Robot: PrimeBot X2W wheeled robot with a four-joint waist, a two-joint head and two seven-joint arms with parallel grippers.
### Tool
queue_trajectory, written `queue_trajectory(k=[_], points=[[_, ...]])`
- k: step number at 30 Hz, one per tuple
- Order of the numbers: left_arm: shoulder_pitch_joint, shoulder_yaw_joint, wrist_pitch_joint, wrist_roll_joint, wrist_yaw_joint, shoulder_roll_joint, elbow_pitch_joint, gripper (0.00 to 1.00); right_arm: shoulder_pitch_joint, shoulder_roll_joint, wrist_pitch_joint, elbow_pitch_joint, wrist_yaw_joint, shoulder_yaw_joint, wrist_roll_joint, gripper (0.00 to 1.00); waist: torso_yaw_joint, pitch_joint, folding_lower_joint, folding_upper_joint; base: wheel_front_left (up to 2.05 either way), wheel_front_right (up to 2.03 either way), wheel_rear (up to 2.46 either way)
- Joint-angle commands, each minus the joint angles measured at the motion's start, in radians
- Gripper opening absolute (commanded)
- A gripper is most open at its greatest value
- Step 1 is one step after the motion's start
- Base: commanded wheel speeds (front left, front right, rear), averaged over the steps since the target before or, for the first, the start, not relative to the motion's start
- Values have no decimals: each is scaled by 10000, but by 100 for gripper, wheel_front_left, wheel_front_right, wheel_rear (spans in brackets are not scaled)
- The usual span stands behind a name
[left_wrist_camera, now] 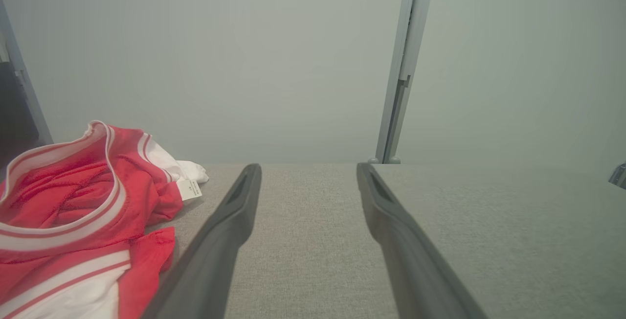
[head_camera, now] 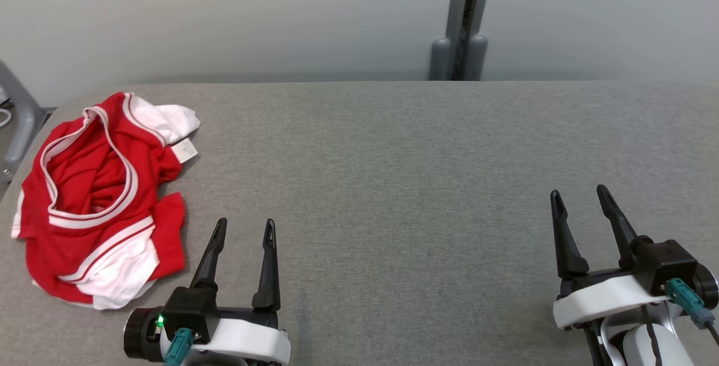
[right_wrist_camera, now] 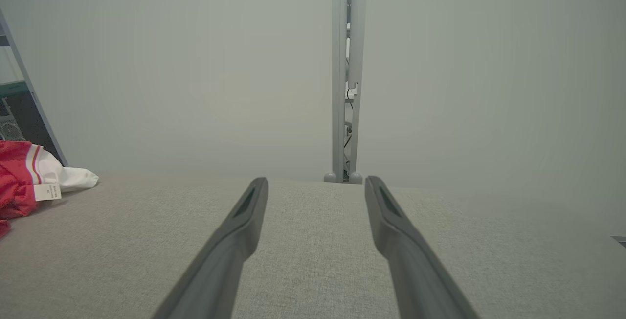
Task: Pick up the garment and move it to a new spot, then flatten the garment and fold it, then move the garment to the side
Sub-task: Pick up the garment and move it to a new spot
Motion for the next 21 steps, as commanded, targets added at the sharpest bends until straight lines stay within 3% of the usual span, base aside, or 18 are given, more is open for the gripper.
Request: queue_trajectory(k=[1, 21], points=[[-114, 14, -38, 9, 33, 46, 0, 100, -40, -58, -64, -33, 15, 7, -21, 100, 239, 103, 0, 0, 0, 0, 0], [213, 277, -38, -10, 108, 43, -17, 100, 189, -59, -64, -17, 10, 368, 53, 100, 3324, -167, 0, 0, 0, 0, 0]])
